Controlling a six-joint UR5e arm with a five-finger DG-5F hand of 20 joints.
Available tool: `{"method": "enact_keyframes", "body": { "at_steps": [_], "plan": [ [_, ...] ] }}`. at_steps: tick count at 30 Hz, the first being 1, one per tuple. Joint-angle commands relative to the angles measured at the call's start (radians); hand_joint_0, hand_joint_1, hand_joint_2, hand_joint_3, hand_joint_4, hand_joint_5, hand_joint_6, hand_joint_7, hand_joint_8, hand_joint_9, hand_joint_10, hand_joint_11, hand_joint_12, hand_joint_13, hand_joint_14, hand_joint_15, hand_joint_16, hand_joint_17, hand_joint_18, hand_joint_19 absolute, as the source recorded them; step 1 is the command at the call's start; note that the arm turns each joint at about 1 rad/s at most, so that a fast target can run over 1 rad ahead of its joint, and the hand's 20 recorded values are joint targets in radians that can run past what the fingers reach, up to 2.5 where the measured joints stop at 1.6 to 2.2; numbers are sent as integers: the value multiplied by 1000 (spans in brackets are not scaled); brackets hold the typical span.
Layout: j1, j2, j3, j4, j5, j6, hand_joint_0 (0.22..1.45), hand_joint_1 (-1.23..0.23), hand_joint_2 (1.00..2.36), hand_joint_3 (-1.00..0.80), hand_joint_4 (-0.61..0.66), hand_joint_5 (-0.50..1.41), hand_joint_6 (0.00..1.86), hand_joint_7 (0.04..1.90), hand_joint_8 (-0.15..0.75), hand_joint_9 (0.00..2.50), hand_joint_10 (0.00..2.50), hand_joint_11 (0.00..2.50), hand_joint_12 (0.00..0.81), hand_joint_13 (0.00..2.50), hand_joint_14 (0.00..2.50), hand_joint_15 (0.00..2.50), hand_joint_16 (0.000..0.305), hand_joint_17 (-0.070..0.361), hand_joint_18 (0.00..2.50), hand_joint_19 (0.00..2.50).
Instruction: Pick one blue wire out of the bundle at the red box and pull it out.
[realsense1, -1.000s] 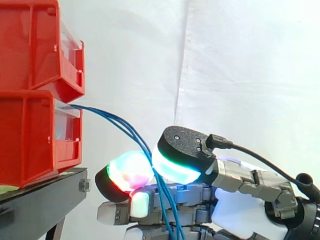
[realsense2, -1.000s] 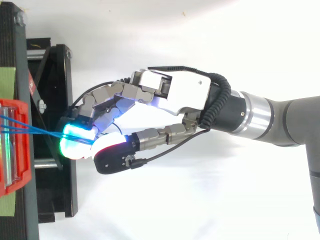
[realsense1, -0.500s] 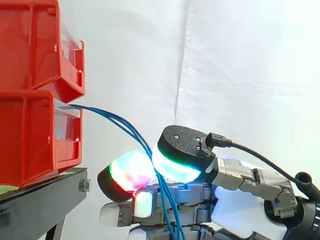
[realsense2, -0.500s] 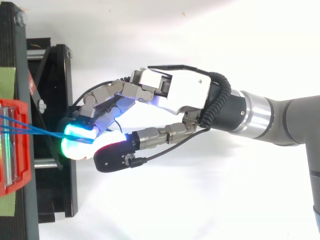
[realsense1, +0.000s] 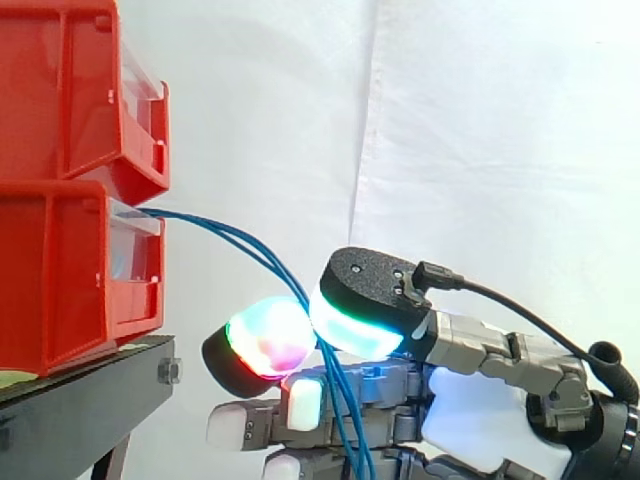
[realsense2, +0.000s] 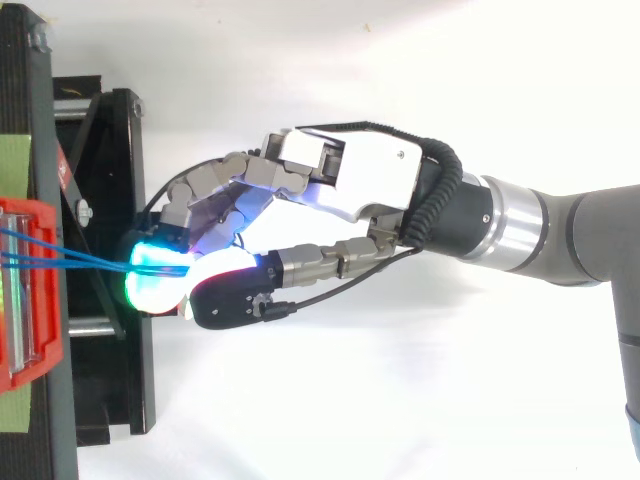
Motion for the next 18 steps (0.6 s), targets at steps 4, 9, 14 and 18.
{"method": "enact_keyframes", "body": {
  "at_steps": [4, 9, 14, 18],
  "plan": [
    [-6, 0, 1, -1, -15, 9, 555, -700, 1194, -34, 223, -149, 903, 893, 364, 1020, 14, 641, 457, 685, 10, 321, 68, 154, 744, 445],
    [-9, 1, 1, 1, -29, 18, 599, -717, 1053, -33, 243, -156, 906, 877, 347, 997, 14, 654, 445, 667, 10, 324, 66, 149, 713, 452],
    [-11, 0, 1, 1, -31, 12, 610, -727, 1005, -51, 242, -160, 906, 869, 339, 972, 16, 662, 433, 654, 10, 329, 63, 143, 687, 461],
    [-12, 0, 1, 1, -31, 10, 605, -737, 1008, -87, 248, -164, 904, 877, 327, 959, 14, 673, 425, 637, 11, 336, 61, 138, 654, 472]
  ]
}}
